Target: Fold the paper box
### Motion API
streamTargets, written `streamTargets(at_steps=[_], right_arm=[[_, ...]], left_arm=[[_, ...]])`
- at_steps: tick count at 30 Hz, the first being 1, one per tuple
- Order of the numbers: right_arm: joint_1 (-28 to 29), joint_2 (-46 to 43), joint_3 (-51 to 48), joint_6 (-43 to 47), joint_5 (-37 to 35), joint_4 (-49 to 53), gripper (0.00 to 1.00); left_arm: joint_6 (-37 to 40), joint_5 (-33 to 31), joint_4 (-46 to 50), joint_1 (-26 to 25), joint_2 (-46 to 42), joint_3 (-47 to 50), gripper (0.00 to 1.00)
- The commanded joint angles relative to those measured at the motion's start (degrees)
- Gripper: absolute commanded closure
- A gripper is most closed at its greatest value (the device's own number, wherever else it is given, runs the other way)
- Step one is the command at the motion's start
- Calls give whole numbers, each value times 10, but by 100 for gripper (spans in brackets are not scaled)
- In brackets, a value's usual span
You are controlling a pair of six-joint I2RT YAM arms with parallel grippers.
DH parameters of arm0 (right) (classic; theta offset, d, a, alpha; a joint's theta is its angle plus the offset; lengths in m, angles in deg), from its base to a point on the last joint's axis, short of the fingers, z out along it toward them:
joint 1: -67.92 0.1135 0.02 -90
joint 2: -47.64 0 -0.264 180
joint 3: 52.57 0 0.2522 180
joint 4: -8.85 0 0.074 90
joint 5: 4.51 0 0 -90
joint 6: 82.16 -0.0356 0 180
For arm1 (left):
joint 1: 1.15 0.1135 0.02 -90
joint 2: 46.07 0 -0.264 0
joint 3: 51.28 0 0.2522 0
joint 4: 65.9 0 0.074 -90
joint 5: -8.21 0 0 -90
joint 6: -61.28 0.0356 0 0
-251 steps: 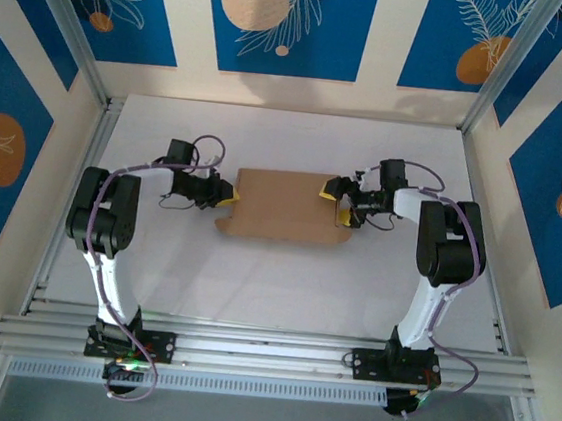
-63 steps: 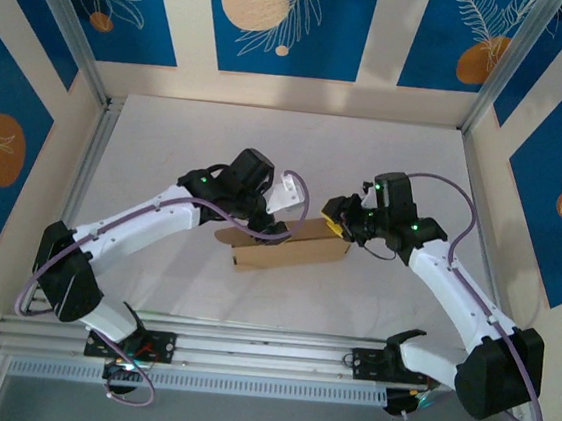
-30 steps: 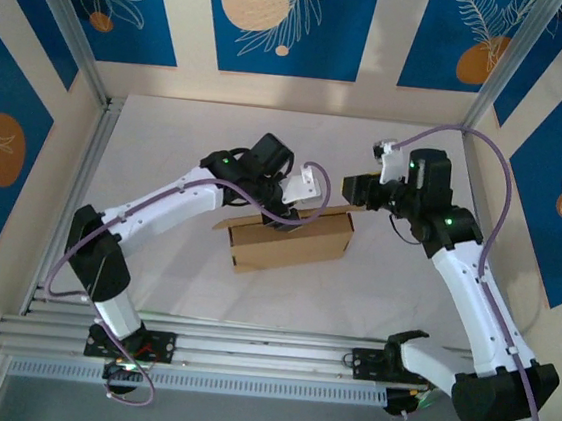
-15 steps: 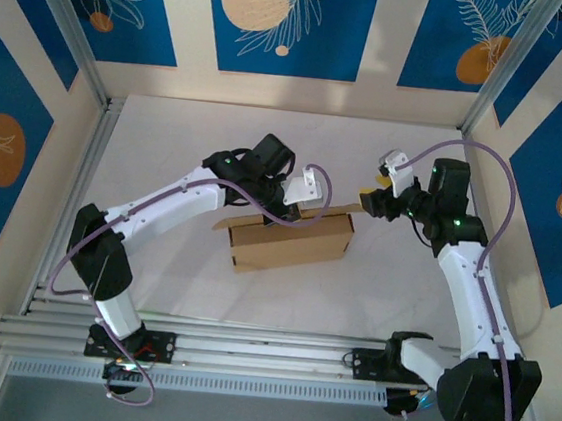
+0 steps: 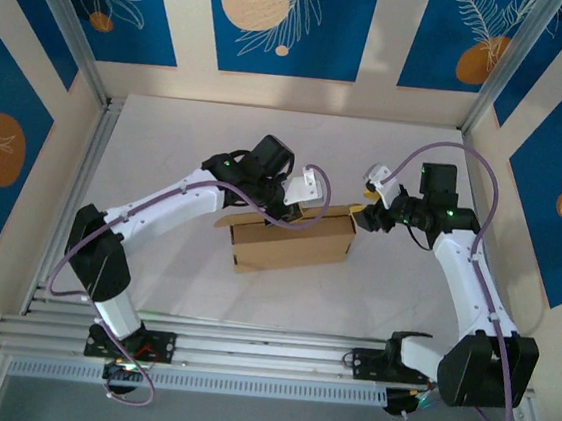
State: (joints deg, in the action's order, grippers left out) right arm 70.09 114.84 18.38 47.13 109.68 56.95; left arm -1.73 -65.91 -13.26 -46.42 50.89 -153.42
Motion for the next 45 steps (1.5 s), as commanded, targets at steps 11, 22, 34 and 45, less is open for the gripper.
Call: streamTargets(at_steps=[11, 22, 34, 45], right_arm=[[14, 23, -1, 9, -38, 11, 74], [79, -17, 11, -110, -78, 50, 100], [194, -11, 9, -528, -388, -1, 100], [243, 18, 43, -757, -493, 22, 100]], left_arm=[[6, -8, -2, 0, 0, -5, 91], [-5, -11, -10, -2, 5, -14, 93], [-35, -24, -29, -2, 13, -10, 85], [-65, -29, -41, -2, 5, -3, 83]])
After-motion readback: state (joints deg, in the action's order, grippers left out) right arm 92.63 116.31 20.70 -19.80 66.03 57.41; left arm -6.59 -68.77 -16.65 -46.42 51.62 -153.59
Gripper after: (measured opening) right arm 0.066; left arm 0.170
